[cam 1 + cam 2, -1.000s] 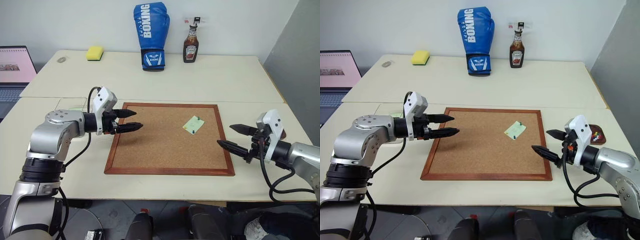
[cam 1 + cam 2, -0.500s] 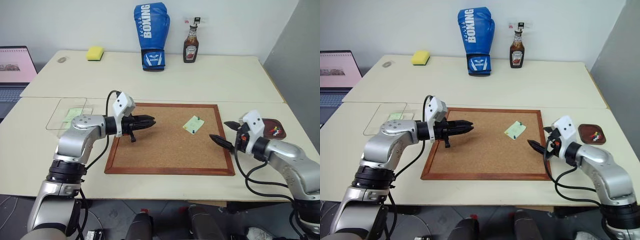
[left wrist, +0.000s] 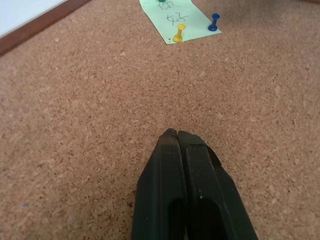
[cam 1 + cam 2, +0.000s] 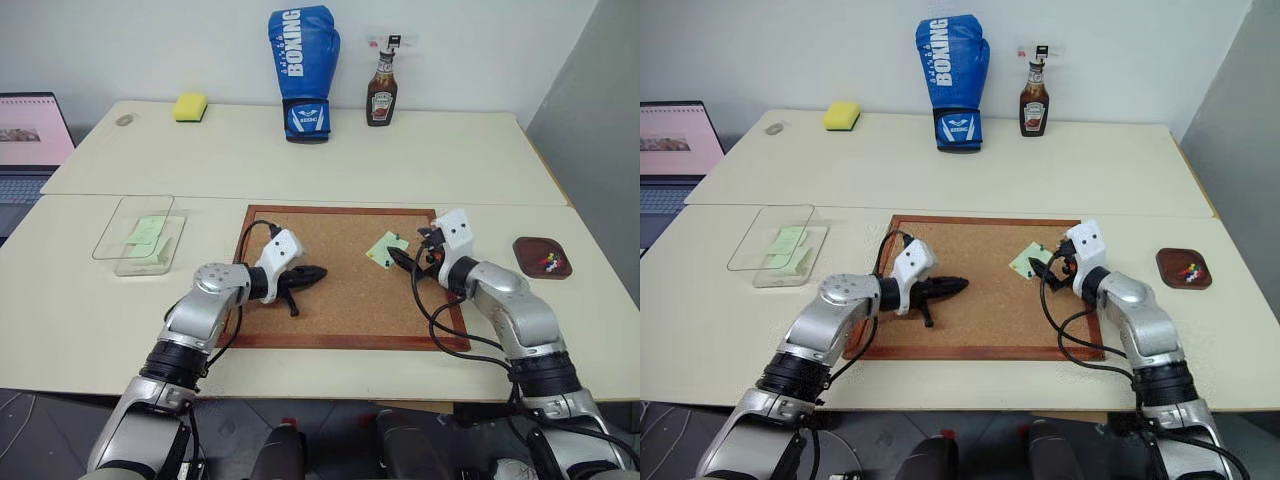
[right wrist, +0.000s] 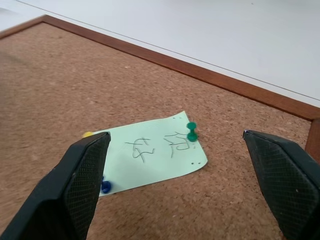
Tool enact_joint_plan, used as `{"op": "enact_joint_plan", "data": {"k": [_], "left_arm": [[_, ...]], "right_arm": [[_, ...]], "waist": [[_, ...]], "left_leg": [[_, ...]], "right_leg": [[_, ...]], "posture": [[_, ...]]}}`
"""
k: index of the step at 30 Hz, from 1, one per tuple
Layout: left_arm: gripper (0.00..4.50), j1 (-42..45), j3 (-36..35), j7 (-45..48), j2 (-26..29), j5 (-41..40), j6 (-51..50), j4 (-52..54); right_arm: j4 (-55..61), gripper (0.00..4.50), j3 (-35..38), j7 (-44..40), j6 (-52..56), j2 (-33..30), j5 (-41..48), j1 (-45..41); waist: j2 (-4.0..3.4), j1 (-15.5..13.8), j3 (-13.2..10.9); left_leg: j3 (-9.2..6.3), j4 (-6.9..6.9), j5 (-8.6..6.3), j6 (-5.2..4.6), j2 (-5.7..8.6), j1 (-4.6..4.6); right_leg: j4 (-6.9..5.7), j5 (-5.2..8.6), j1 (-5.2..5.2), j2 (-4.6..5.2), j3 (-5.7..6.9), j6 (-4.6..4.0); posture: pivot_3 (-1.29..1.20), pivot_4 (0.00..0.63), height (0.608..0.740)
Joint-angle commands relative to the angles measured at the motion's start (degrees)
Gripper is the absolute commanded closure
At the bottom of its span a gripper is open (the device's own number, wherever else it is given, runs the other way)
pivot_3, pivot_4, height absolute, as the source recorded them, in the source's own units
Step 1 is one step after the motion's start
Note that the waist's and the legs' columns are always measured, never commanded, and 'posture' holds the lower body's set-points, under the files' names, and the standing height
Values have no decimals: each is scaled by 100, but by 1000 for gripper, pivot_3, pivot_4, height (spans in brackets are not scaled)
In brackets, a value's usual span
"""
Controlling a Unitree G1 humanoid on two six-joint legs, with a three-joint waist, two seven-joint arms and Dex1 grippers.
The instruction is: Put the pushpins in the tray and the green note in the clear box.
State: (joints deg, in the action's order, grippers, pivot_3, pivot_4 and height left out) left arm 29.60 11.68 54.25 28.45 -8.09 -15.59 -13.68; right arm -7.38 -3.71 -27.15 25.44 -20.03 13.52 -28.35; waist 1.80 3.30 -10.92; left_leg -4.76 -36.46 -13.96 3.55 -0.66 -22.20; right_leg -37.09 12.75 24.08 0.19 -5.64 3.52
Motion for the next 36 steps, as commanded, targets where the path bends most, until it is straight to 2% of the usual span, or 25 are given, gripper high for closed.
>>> {"op": "enact_joint_plan", "data": {"k": [1,7,10,15,19,29,36], "left_arm": [[4481,-57,96,117,9,93,21,-62],[4481,6,41,194,-2,38,-34,0],[4500,19,19,202,-14,36,-65,44],[4500,52,-17,192,-16,45,-59,10],[4500,85,-71,131,-23,43,-69,-14],[4500,68,-58,55,40,171,-58,-115],[4500,101,11,74,95,289,-24,-259]], "right_arm": [[-515,0,53,36,-422,151,-178,-379],[-1358,0,94,-44,-750,369,-284,-744],[-1661,451,110,-78,-906,410,-351,-874],[-1922,1533,130,-166,-1034,412,-381,-1017],[-2121,2229,156,-204,-1125,387,-409,-1153],[-2327,4445,230,-293,-1304,379,-424,-1271],[-2236,4489,296,-343,-1357,346,-393,-1251]], "waist": [[0,2,0],[-1,10,1],[-1,13,1],[-1,16,1],[-2,22,1],[-2,44,1],[-2,47,1]], "left_leg": [[0,0,0,0,0,6],[0,1,0,0,0,11],[1,1,0,0,0,10],[1,2,0,0,0,10],[0,2,0,0,0,10],[0,2,0,0,0,10],[0,1,0,0,0,12]], "right_leg": [[-1,0,-4,0,0,0],[-3,0,-6,-1,0,-1],[-4,-1,-5,-1,-1,-1],[-3,-1,-5,0,-1,-2],[-4,-1,-5,-1,-1,-2],[-5,-1,-5,-1,-1,-2],[-10,-1,-5,-1,-1,-2]], "posture": [[0,150,740],[0,150,740],[0,150,740],[0,150,740],[0,150,740],[0,150,740],[0,150,740]]}}
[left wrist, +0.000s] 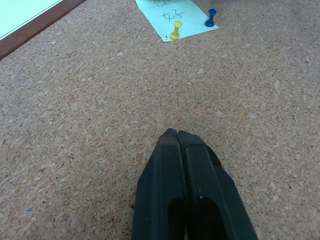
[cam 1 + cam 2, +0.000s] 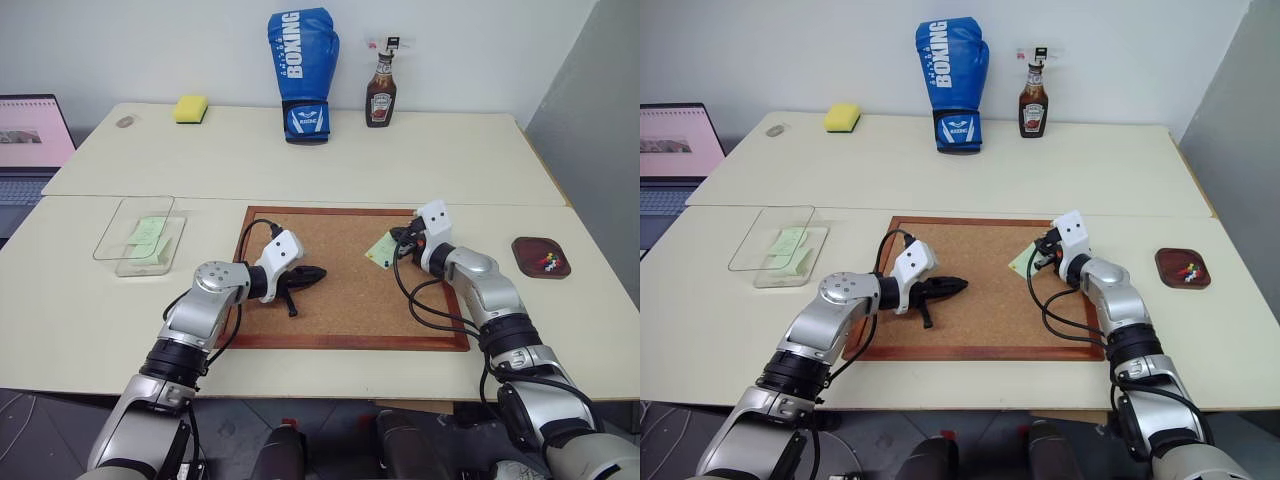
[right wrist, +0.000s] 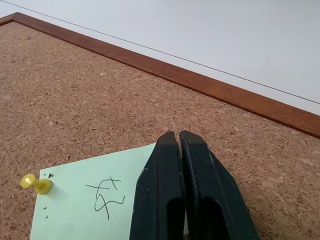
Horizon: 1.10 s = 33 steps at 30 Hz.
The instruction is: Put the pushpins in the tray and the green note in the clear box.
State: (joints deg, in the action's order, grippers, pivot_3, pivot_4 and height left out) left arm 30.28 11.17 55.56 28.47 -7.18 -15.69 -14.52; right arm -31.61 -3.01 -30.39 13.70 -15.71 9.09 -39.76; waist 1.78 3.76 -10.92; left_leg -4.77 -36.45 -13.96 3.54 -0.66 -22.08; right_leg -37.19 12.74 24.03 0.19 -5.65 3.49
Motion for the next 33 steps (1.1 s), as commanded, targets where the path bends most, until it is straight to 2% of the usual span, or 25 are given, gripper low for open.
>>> {"op": "enact_joint_plan", "data": {"k": [1,13,19,23,28,33], "left_arm": [[4500,39,61,-57,89,205,-13,-190],[4500,38,199,13,70,270,-103,-281],[4500,90,241,39,28,283,-94,-346],[4500,54,259,58,20,269,-109,-291],[4500,-83,316,185,56,218,-173,-145],[4500,-132,346,213,83,260,-128,-138]], "right_arm": [[252,4489,264,1,-183,-93,72,-100],[1795,4489,496,-24,310,-99,481,298],[2071,4489,632,143,487,-147,490,373],[2255,4489,906,542,532,-331,362,405],[2196,4489,1535,1563,675,-948,-131,647],[1948,4489,2210,2029,1141,-1416,-102,890]], "waist": [[0,0,0],[-6,-1,3],[-8,5,4],[-8,4,4],[-8,-11,4],[-24,-12,14]], "left_leg": [[0,0,0,0,0,0],[0,-1,0,0,1,5],[-1,-1,0,0,-1,29],[-1,-1,0,-1,-1,29],[-1,-1,0,0,0,23],[3,10,0,-1,1,24]], "right_leg": [[0,0,0,0,0,0],[-3,0,-3,0,-2,0],[0,1,-28,-2,-1,1],[1,1,-28,-2,-1,1],[10,1,-28,0,-1,1],[16,2,-27,0,-5,-1]], "posture": [[0,150,740],[0,150,740],[0,150,740],[0,150,740],[0,150,740],[0,150,740]]}}
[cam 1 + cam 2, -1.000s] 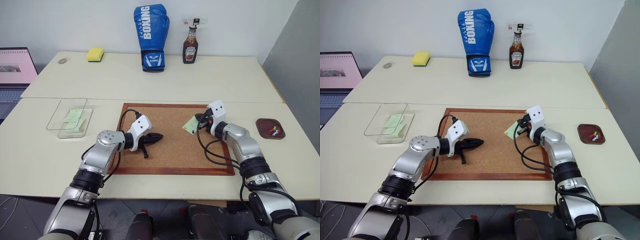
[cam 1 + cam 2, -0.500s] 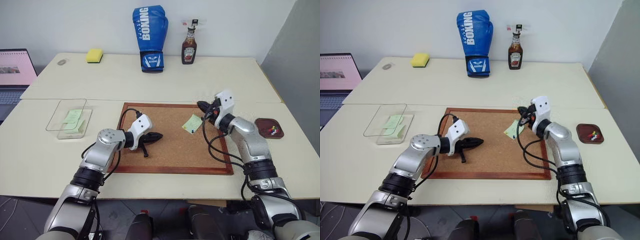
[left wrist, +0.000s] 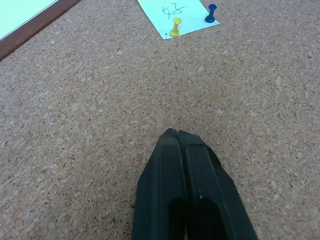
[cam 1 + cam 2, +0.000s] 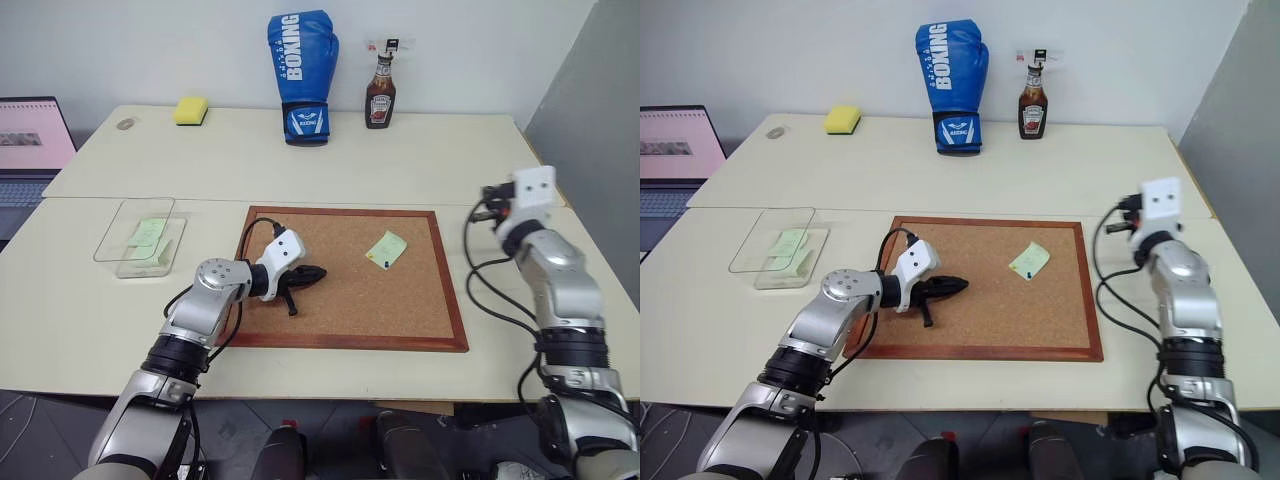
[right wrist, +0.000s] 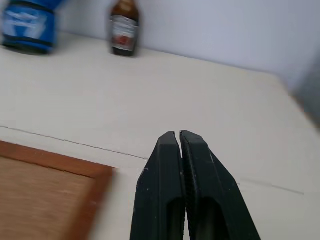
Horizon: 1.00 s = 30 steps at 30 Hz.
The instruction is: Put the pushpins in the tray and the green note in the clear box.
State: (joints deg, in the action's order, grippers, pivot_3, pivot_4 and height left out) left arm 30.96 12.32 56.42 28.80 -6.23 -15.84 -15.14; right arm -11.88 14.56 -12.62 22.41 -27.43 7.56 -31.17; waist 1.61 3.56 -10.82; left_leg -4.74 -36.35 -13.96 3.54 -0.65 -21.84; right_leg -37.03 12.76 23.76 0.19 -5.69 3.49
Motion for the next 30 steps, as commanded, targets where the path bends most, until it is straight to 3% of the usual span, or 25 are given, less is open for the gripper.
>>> {"op": "enact_joint_plan", "data": {"k": [1,10,21,22,24,30], "left_arm": [[4500,-198,226,132,54,163,-110,-83],[4500,-94,209,178,49,198,-4,-286],[4500,-115,177,184,94,196,24,-244],[4500,-125,156,163,98,190,14,-241],[4500,-129,137,149,104,185,-1,-233],[4500,-136,140,182,118,174,-37,-195]], "right_arm": [[-86,4489,546,251,405,-303,120,49],[-617,4489,967,-71,1194,-386,746,-34],[-1274,4489,736,-105,732,-503,643,-65],[-1310,4031,722,-117,705,-506,641,-55],[-1358,3751,704,-131,660,-511,637,-56],[-1400,2211,645,-219,538,-519,628,-70]], "waist": [[-13,27,8],[-29,120,17],[-29,125,17],[-29,125,17],[-29,125,17],[-30,125,17]], "left_leg": [[1,1,0,0,0,1],[5,0,1,-1,1,23],[4,-1,0,-1,2,22],[4,0,0,-1,2,22],[4,-1,0,-1,2,22],[4,-1,0,-1,2,22]], "right_leg": [[0,0,0,0,-2,0],[3,0,-25,-1,-6,2],[5,0,-25,-1,-6,3],[6,0,-25,-1,-6,3],[6,0,-25,-1,-5,3],[6,0,-25,-1,-5,3]], "posture": [[0,150,740],[0,150,740],[0,150,740],[0,150,740],[0,150,740],[0,150,740]]}}
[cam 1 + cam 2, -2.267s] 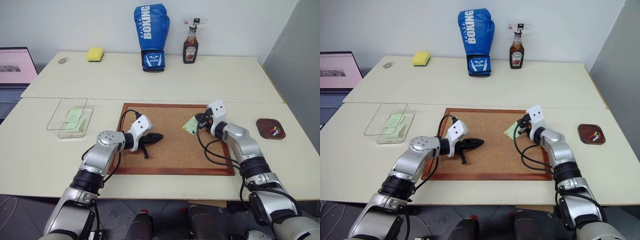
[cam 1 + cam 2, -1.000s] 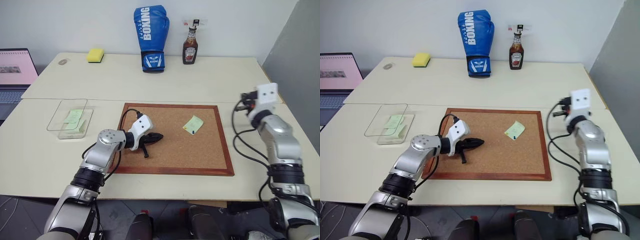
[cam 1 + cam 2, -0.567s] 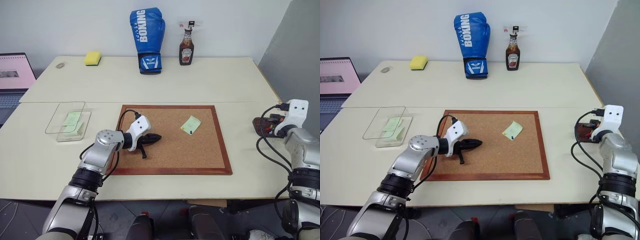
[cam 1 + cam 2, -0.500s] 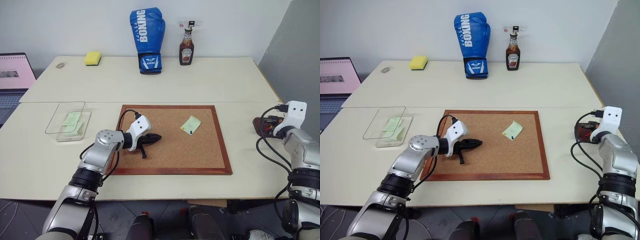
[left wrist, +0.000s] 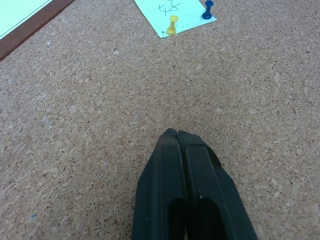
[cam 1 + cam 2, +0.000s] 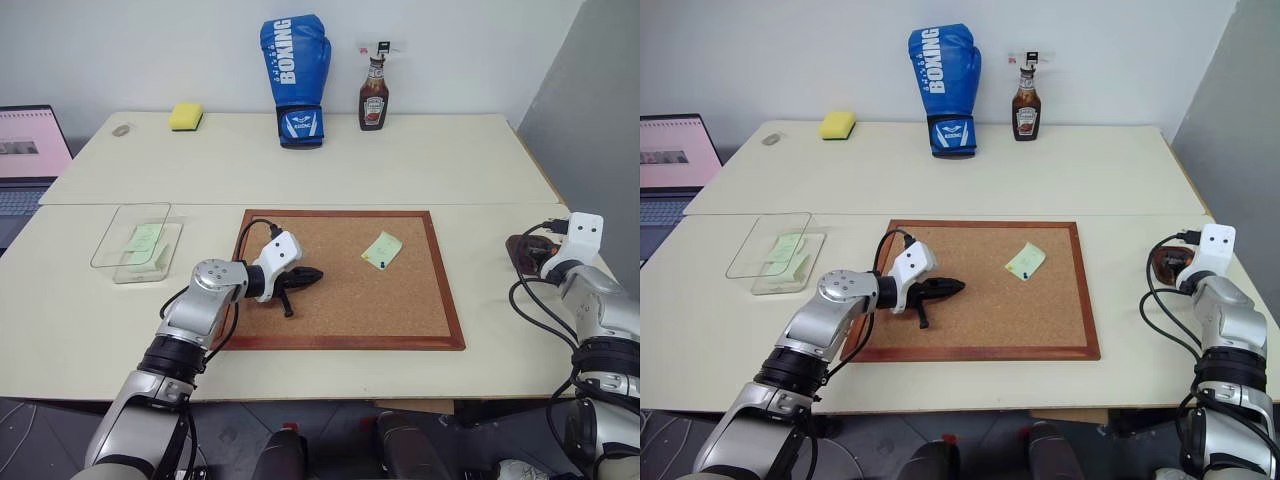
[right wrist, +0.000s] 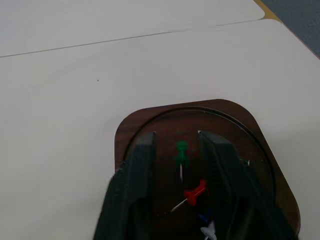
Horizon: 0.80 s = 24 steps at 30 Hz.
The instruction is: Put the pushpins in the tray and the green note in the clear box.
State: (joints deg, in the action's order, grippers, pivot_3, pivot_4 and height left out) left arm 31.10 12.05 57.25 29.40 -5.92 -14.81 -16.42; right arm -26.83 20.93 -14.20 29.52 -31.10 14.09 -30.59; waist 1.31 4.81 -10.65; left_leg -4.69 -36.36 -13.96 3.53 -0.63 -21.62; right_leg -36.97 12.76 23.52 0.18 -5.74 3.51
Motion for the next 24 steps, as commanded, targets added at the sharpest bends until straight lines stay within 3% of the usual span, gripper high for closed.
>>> {"op": "enact_joint_plan", "data": {"k": [1,5,11,20,24], "left_arm": [[4500,-141,169,102,60,142,-143,-71],[4500,-78,179,91,18,137,-158,-86],[4500,9,177,65,-21,161,-128,-207],[4500,50,177,106,-41,173,-92,-224],[4500,111,159,104,-40,196,3,-377]], "right_arm": [[91,2136,4,-65,-179,-153,-22,-135],[203,1159,2,-83,-254,-102,16,-150],[631,35,-37,-395,-363,-23,240,-182],[1826,35,-855,-1276,-341,-121,160,74],[2449,35,-1543,-2079,-413,-141,208,280]], "waist": [[0,0,0],[0,0,0],[0,0,0],[-1,-2,0],[-1,-9,0]], "left_leg": [[0,0,0,0,0,0],[0,0,0,0,0,0],[-1,0,0,0,0,0],[-3,0,0,0,0,1],[-4,0,0,0,0,-3]], "right_leg": [[0,0,0,0,0,0],[0,0,0,0,0,0],[0,0,0,0,0,0],[0,0,1,-1,2,0],[4,0,1,0,3,1]], "posture": [[0,150,740],[0,150,740],[0,150,740],[0,150,740],[0,150,740]]}}
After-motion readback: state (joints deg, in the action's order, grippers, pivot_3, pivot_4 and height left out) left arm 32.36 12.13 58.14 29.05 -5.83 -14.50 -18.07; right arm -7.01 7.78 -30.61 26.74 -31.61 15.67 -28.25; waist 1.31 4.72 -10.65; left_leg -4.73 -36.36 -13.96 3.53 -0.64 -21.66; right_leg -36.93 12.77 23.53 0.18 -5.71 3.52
